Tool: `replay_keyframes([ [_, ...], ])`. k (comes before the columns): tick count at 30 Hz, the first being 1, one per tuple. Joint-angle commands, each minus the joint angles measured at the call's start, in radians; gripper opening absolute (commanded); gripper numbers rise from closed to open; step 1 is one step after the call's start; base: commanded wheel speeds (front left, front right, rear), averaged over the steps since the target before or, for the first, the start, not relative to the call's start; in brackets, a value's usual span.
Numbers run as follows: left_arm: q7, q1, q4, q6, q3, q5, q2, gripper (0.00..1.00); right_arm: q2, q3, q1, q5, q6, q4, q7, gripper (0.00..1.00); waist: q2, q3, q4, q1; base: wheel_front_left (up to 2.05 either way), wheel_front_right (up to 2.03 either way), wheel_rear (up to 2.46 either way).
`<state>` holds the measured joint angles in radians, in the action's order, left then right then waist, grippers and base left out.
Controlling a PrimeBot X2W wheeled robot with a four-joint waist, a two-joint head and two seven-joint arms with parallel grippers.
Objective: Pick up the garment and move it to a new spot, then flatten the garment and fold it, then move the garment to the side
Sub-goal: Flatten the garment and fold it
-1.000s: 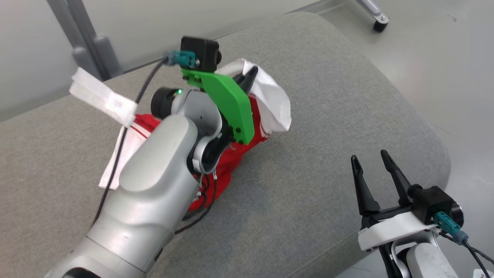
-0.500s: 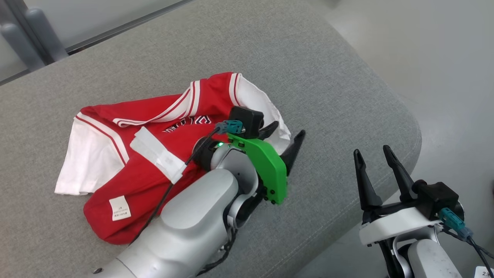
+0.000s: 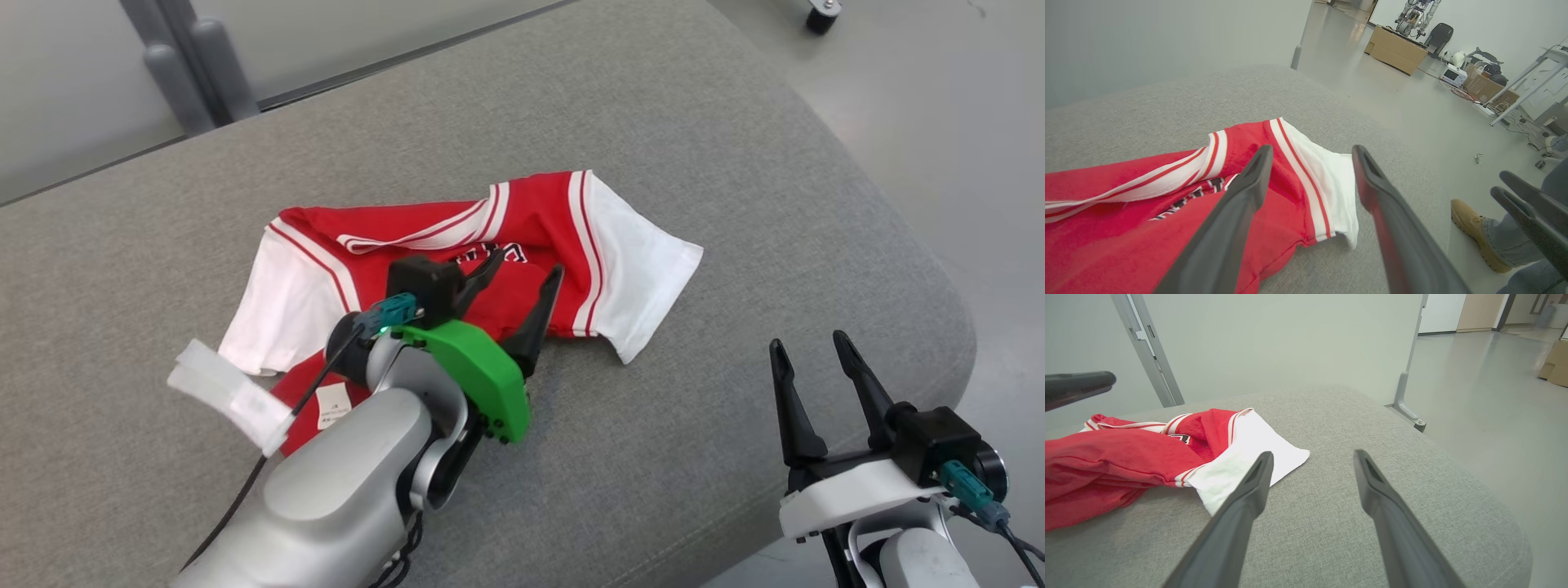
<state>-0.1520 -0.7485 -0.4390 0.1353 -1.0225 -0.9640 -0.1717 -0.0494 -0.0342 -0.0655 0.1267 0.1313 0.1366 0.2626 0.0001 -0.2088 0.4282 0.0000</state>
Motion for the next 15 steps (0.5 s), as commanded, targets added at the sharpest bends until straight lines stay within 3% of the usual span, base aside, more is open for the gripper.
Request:
replay_keyframes([
  [1,0.006,0.047,0.013,0.004,0.003,-0.014,-0.036,1.0,-0.002,0.009,0.022,-0.008,-0.001,-0.002,0.003,1.0,-0.0001,0.051,-0.077,0.0,0.0,0.0,0.0],
  [9,0.015,0.188,0.091,0.032,0.038,-0.057,-0.248,1.0,-0.002,0.018,0.054,-0.039,-0.001,-0.005,0.003,1.0,-0.0001,0.058,-0.161,0.0,0.0,0.0,0.0],
  [15,0.027,0.212,0.083,0.03,0.069,-0.085,-0.324,1.0,-0.002,0.015,0.04,-0.053,-0.001,-0.008,0.003,1.0,-0.0001,0.044,-0.192,0.0,0.0,0.0,0.0],
])
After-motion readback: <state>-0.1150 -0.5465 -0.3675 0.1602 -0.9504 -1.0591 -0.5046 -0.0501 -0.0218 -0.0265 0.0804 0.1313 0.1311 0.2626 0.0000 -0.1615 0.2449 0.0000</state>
